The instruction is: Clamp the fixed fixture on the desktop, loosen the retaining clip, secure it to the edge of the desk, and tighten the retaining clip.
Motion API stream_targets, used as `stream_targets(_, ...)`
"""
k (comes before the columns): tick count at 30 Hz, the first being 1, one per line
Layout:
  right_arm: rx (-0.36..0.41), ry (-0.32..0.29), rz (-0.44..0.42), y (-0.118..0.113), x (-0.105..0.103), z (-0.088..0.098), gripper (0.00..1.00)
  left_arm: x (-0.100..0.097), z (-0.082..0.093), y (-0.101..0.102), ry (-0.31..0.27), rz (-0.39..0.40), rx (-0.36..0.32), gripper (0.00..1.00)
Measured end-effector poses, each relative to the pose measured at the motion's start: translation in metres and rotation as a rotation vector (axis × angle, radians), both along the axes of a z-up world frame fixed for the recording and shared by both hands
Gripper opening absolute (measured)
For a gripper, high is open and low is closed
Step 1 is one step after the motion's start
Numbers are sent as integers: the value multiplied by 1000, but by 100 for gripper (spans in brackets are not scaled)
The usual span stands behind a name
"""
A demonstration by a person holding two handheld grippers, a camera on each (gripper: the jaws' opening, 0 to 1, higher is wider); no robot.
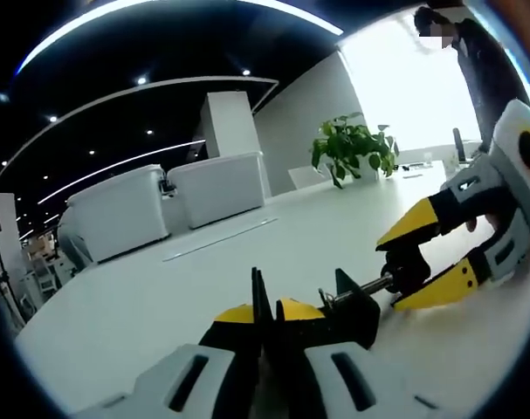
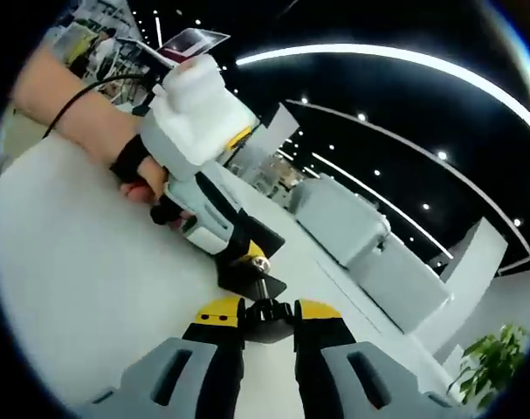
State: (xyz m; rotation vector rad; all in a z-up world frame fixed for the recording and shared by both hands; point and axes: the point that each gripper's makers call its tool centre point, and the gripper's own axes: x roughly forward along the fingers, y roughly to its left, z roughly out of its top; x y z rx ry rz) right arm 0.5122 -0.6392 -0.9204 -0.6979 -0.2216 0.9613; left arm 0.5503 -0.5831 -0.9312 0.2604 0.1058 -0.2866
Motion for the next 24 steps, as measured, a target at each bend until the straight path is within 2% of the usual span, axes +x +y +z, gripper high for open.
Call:
stream_targets(4,65,120,-2,-2,2,-2,21,1,3,-2,-23,-7,17,7)
stream_targets(6,119,200,-7,-3,2,-1,21,1,3,-2,-25,-8,19,7)
stream_targets(11,321,487,-26,-6,10,4,22,-3,-1,0,13,9,-10,8)
stream_targets(13,348,556,-28,-8,11,2,23,-7,-1,-2,15,-4,0,8)
stream_targets(17,359,576,-22,-7,7,2,23,-9,-1,0,47,-9,-13,8)
stream_targets(20,369,605,-28,-6,5,1,23,-10,-2,2,66,7,-77,7)
stream_targets(22,380,621,-24,-6,4,2,23,-9,-3,1,67,4,-72,7)
stream_targets(24,412,669,-18,-7,5,3,25,-9,-5,-1,61,-3,-50,7)
